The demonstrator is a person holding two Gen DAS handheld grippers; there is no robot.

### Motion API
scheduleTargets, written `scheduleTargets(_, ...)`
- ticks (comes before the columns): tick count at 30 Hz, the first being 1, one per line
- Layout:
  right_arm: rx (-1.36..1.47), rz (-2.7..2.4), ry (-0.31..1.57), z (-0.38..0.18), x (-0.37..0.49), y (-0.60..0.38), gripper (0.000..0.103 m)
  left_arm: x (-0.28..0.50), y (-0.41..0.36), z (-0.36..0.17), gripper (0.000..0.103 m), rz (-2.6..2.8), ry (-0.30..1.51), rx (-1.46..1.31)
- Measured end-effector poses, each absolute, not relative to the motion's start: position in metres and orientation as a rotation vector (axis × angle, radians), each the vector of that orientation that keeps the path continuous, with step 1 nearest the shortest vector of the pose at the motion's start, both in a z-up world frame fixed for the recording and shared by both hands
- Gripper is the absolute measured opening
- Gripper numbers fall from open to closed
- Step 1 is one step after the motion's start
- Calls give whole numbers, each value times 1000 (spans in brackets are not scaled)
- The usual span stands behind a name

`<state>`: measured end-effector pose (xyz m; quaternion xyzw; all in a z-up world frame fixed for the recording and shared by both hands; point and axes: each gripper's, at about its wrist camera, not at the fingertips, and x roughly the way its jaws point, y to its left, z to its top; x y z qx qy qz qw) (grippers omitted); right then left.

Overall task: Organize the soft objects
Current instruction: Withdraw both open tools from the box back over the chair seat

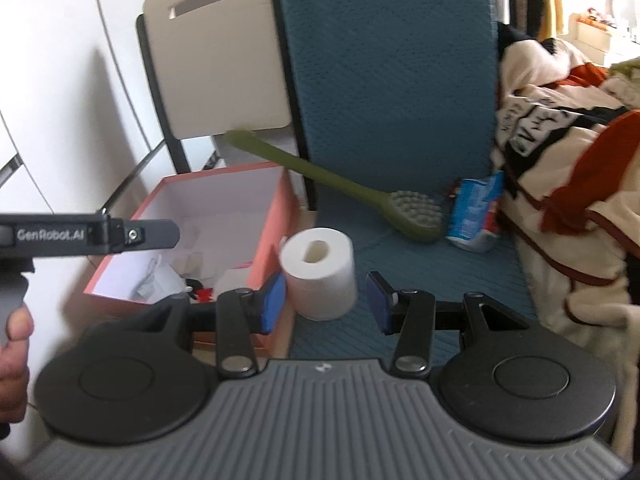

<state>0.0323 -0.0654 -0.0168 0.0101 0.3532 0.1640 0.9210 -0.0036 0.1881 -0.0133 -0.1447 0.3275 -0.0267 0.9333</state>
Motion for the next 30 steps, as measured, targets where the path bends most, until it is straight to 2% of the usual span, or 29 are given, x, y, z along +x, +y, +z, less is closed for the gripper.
scheduleTargets(16, 103, 125, 687, -37, -10, -137, 48, -17, 124, -33, 67, -224, 664, -231)
scheduleTargets(30, 240, 62, 673, -118, 16, -195, 48, 54, 77, -100, 67, -280, 762, -186)
